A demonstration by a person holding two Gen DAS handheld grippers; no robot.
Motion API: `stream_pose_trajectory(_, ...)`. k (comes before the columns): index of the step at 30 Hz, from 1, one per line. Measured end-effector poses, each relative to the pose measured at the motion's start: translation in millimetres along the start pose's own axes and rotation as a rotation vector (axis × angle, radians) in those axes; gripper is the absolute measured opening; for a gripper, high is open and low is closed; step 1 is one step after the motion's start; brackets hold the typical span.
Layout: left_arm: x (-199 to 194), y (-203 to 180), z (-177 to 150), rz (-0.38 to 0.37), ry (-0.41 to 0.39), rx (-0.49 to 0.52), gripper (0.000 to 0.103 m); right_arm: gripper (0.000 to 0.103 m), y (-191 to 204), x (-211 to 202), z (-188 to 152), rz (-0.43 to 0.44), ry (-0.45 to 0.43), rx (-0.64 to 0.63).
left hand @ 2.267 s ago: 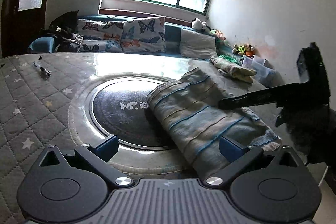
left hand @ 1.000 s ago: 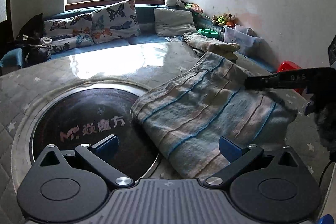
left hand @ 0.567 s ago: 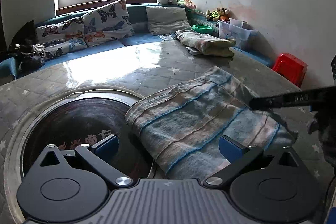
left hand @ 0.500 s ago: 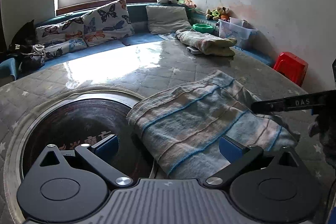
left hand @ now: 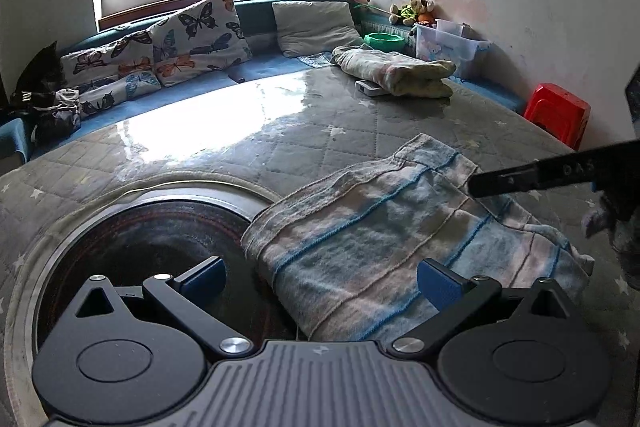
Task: Fold towel
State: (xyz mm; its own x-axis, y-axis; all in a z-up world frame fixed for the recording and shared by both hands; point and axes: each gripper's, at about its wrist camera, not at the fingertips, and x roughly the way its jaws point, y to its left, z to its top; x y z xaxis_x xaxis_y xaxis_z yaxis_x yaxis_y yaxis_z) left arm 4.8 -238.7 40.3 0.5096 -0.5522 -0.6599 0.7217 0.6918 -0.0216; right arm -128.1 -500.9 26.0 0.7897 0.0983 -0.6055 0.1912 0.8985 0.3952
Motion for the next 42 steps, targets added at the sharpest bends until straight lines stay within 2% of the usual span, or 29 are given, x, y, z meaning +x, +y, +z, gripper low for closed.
stream_pose_trajectory(2,4,0,2,0.005,0.004,0.006,0.103,0.033,-1,2,2,-0.001,-0.015,0.011)
stream_pose_trajectory(4,7,-1,4,0.009,0.008,0.012,0.103,0.014,-2,4,4,-0.002,-0.029,0.022)
stream_pose_trajectory(7,10,2,5,0.017,0.009,0.016,0.103,0.010,-3,7,7,-0.003,-0.051,0.039)
stream_pose_trajectory(10,15,5,8,0.029,0.011,0.014,0.103,0.010,-6,14,5,-0.031,-0.043,0.053)
stream_pose_trajectory(12,17,7,11,0.038,0.008,0.012,0.103,0.016,-9,18,4,-0.054,-0.036,0.054)
stream_pose_trajectory(14,19,8,14,0.046,0.004,0.016,0.103,0.018,-10,19,3,-0.074,-0.036,0.054)
stream_pose_trajectory(16,23,9,17,0.062,0.005,0.020,0.103,0.021,-6,17,6,-0.079,-0.054,0.037)
stream_pose_trajectory(21,42,15,21,0.093,0.034,0.003,0.103,0.021,8,10,17,-0.076,-0.106,-0.023)
stream_pose_trajectory(26,51,18,21,0.095,0.052,-0.011,0.103,0.022,17,27,18,-0.073,-0.049,-0.071)
stream_pose_trajectory(33,54,21,22,0.090,0.055,-0.016,0.103,0.024,38,38,24,-0.061,-0.028,-0.157)
stream_pose_trajectory(37,55,23,21,0.091,0.060,-0.031,0.103,0.027,36,63,29,-0.120,0.048,-0.177)
stream_pose_trajectory(42,52,28,18,0.101,0.061,-0.041,0.103,0.027,32,46,28,-0.116,0.014,-0.145)
